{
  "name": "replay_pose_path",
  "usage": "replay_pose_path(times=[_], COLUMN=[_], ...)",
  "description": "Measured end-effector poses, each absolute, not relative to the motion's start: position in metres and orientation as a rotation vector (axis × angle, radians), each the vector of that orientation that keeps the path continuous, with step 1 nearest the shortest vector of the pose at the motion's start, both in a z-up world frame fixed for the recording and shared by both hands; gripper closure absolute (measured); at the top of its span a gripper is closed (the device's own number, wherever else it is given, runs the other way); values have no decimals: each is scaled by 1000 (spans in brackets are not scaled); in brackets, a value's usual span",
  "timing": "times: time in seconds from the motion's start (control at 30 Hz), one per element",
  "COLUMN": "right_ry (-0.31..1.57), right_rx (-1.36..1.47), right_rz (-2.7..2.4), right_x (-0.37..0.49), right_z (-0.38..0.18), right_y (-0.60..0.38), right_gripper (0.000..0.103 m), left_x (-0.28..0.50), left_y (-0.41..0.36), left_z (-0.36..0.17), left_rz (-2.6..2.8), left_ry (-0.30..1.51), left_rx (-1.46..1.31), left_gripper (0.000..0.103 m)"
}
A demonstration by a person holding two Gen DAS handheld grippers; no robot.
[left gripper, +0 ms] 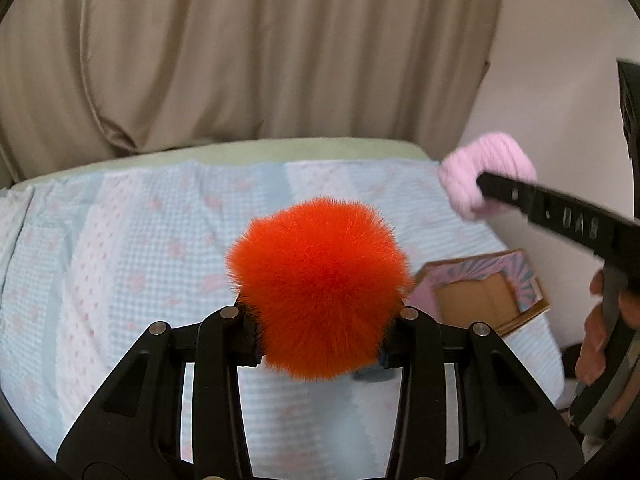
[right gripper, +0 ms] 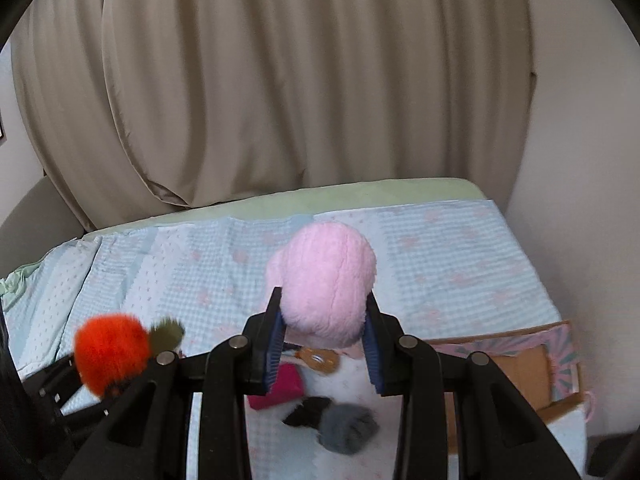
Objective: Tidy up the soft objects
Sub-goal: 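Carry both items over the cardboard box and open both tools to drop them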
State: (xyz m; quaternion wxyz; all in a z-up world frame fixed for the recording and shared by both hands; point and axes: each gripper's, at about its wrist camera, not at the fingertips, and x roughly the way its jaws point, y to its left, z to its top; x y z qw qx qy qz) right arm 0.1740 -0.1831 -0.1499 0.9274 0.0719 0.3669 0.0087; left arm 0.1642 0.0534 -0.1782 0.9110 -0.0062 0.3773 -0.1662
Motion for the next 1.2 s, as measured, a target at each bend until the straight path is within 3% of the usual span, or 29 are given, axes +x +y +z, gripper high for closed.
replay_pose_path(times=[0.23, 0.47, 0.8, 1.2], right_ry=[758, 816, 998, 1236], right_rx=[130, 121, 129, 192], right_rz=[-16, -59, -72, -16], right_x=[130, 102, 115, 167], right_z=[-128, -136, -199, -314], right_y=[-256, -344, -449, -498], right_gripper=[71, 71, 71, 71], left_x=[143, 135, 156, 216], left_y=[-30, -132, -245, -310], left_z=[-148, -154, -230, -354], left_rz=[-382, -405, -398, -377], left_ry=[764, 817, 1013, 1264], left_rx=[-31, -6, -22, 33], left_gripper=[68, 68, 68, 68])
